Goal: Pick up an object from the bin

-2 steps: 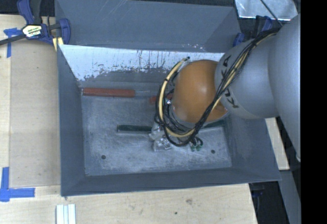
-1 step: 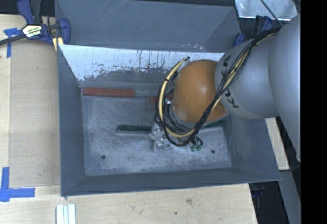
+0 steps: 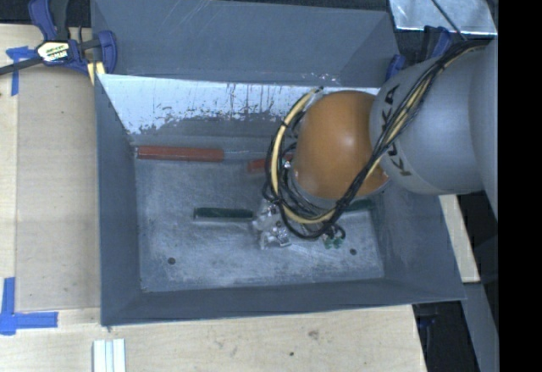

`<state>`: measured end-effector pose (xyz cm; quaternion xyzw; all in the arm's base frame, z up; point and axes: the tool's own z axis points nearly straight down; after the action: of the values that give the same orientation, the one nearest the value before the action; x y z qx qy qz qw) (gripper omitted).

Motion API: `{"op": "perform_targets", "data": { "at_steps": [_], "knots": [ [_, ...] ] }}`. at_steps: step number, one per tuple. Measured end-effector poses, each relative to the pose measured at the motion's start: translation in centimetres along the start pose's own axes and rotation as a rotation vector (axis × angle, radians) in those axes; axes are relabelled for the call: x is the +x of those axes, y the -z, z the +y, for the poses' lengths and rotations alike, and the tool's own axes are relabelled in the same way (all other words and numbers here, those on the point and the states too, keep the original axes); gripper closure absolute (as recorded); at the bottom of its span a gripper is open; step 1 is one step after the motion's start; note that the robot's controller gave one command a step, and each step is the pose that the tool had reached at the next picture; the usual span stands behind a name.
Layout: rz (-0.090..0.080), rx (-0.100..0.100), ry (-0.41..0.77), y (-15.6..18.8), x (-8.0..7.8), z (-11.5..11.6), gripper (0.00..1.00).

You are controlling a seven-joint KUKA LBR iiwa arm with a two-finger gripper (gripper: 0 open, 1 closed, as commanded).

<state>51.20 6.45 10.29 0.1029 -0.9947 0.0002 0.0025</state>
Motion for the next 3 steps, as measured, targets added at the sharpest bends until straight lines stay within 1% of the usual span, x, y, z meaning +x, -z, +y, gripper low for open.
{"op": "perform_targets", "data": {
  "at_steps": [1, 2, 3],
  "knots": [
    [-0.013, 0.001, -0.021, 3.4, -1.7, 0.0, 1.0],
    [-0.017, 0.0, -0.108, 12.7, -2.2, 0.9, 0.0],
    [-0.008, 0.0, -0.107, 12.3, -2.1, 0.9, 1.0]
  ]
}}
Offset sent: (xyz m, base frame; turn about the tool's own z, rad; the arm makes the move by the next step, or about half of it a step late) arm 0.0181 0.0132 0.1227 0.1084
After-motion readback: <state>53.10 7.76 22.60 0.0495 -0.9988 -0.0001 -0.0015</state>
